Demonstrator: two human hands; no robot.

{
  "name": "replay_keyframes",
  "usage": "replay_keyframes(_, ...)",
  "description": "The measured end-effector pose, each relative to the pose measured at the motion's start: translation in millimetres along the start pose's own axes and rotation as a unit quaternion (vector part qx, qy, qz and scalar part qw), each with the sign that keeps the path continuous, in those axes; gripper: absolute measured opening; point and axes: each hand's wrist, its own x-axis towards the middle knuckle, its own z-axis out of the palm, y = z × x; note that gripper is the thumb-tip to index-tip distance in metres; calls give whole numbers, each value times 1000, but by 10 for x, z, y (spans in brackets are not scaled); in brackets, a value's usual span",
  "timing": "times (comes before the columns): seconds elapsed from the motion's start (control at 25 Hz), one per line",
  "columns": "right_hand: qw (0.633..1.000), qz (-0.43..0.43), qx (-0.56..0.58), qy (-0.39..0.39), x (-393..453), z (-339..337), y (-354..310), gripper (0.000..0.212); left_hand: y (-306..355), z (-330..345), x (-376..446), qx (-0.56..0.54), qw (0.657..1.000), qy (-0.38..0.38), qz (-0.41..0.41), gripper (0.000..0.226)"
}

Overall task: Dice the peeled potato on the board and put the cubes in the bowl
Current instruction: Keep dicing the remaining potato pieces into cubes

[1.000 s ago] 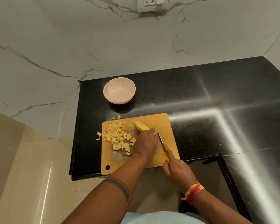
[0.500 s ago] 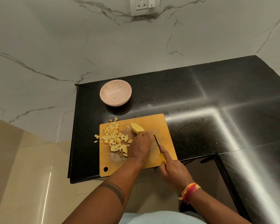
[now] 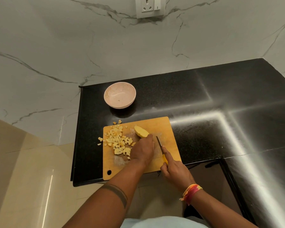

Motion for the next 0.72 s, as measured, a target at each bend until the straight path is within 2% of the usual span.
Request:
replay_keyframes(0.12, 1000, 0, -7, -4, 20, -20, -5, 73, 83, -15, 107, 78, 997, -23, -10, 26)
replay_keyframes(0.24, 1000, 4, -4, -3, 40, -42, 9, 74, 73, 6, 114, 105, 994, -26, -13, 25)
replay_keyframes(0.56, 1000, 15, -1, -16, 54, -21, 44, 73, -29, 39, -63, 8, 999, 25, -46, 24)
replay_keyframes(0.72, 1000, 10, -3, -20, 40, 16, 15, 73, -127, 89, -136, 29, 998, 18, -53, 30)
